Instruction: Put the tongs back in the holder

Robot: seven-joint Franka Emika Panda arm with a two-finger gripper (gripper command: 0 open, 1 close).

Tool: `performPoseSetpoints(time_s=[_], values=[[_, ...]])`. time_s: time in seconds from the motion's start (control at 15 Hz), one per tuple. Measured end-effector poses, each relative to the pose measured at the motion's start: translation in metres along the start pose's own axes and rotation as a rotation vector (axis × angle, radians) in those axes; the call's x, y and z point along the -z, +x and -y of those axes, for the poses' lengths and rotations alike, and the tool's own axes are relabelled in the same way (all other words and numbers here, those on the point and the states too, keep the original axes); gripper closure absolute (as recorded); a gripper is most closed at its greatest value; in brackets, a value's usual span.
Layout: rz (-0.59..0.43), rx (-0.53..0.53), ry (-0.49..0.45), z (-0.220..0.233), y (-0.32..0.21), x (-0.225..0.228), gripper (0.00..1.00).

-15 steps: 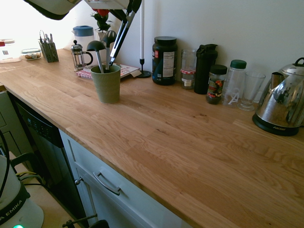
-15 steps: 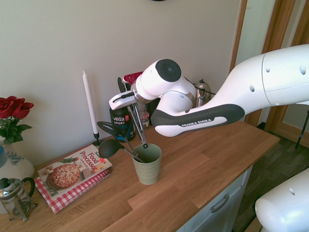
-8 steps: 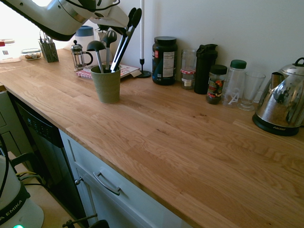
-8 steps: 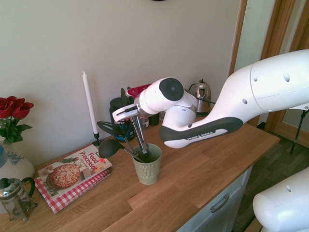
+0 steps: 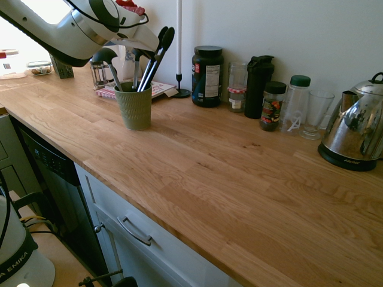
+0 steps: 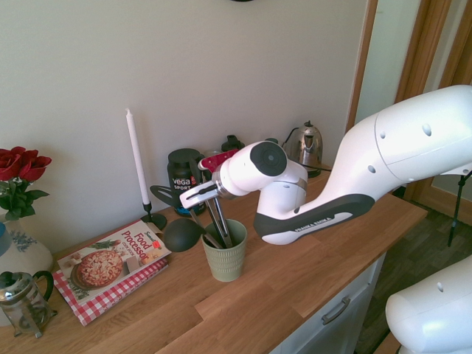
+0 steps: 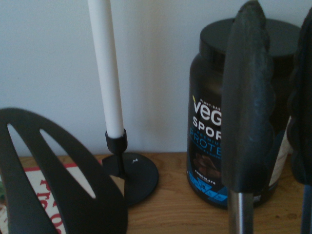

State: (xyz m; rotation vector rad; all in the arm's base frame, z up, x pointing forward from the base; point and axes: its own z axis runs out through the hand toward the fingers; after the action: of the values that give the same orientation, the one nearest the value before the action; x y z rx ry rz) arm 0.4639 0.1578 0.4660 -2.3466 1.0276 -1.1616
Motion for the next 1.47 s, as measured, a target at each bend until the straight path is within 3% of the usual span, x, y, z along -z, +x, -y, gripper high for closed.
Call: performPoseSetpoints(time_s=[0.93,1.33,1.47], values=[[0.007,-0.019,-0.023,-0.008,0.004,0.001,0.00],[0.038,-0.076,0.028,0.032,0.037,0.047,0.00],[0.089,-0.092,-0.003,0.037,0.054,0.071,0.00]])
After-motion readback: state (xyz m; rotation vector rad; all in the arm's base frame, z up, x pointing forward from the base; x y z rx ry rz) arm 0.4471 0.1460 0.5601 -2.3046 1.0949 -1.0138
